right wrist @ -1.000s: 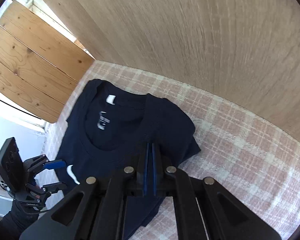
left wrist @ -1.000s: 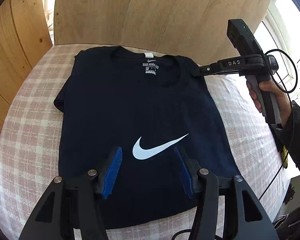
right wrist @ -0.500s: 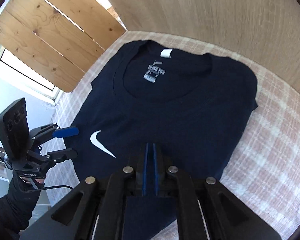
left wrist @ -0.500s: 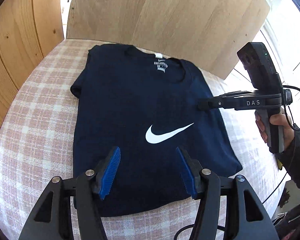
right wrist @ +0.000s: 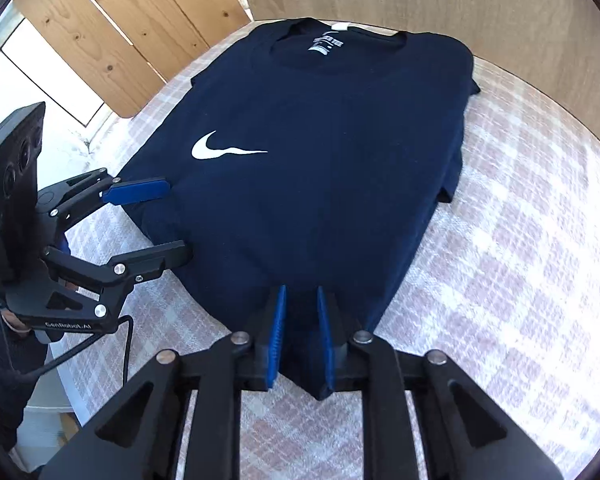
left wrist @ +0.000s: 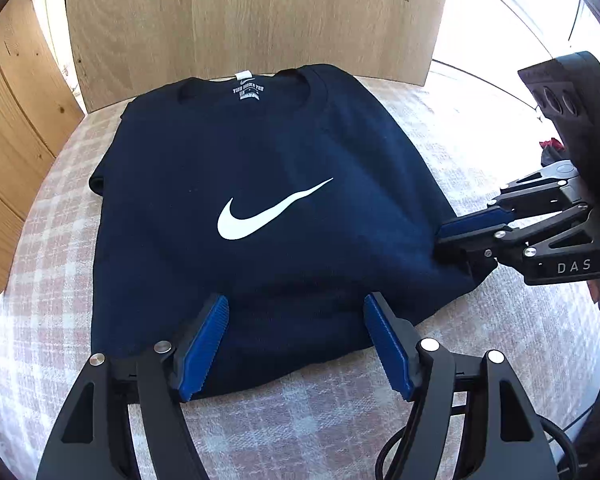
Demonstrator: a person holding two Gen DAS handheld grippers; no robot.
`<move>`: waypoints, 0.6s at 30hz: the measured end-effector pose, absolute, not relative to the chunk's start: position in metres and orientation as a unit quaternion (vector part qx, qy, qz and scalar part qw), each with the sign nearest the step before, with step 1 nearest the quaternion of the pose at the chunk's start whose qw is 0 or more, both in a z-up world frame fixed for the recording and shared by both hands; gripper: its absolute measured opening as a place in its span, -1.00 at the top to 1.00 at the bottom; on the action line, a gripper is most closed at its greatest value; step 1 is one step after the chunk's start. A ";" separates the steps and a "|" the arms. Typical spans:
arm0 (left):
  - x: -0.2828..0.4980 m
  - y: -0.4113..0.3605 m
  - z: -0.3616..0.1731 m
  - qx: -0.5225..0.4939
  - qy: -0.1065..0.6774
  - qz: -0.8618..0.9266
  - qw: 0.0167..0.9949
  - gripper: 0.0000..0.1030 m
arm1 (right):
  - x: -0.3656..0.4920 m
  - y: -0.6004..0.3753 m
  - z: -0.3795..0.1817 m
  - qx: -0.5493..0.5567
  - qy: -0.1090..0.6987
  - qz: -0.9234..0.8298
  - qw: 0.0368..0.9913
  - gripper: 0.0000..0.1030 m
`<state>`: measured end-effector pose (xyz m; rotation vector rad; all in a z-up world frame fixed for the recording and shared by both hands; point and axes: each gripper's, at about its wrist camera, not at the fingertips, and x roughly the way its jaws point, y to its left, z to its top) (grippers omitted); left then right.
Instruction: Fold clothes
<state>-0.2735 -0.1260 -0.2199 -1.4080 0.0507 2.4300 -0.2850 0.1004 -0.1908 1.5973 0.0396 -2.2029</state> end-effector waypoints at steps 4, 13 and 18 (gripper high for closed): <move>-0.257 -0.129 -0.190 -0.466 -0.006 0.873 0.143 -0.37 | -0.263 0.097 -0.180 0.526 0.029 -0.834 0.163 -0.80; -0.196 -0.136 -0.107 -0.392 -0.046 0.909 0.135 -0.49 | -0.190 0.063 -0.141 0.440 0.091 -0.891 0.065 -0.81; -0.155 -0.142 -0.069 -0.365 -0.037 0.921 0.127 -0.50 | -0.152 0.039 -0.109 0.408 0.075 -0.908 0.053 -0.81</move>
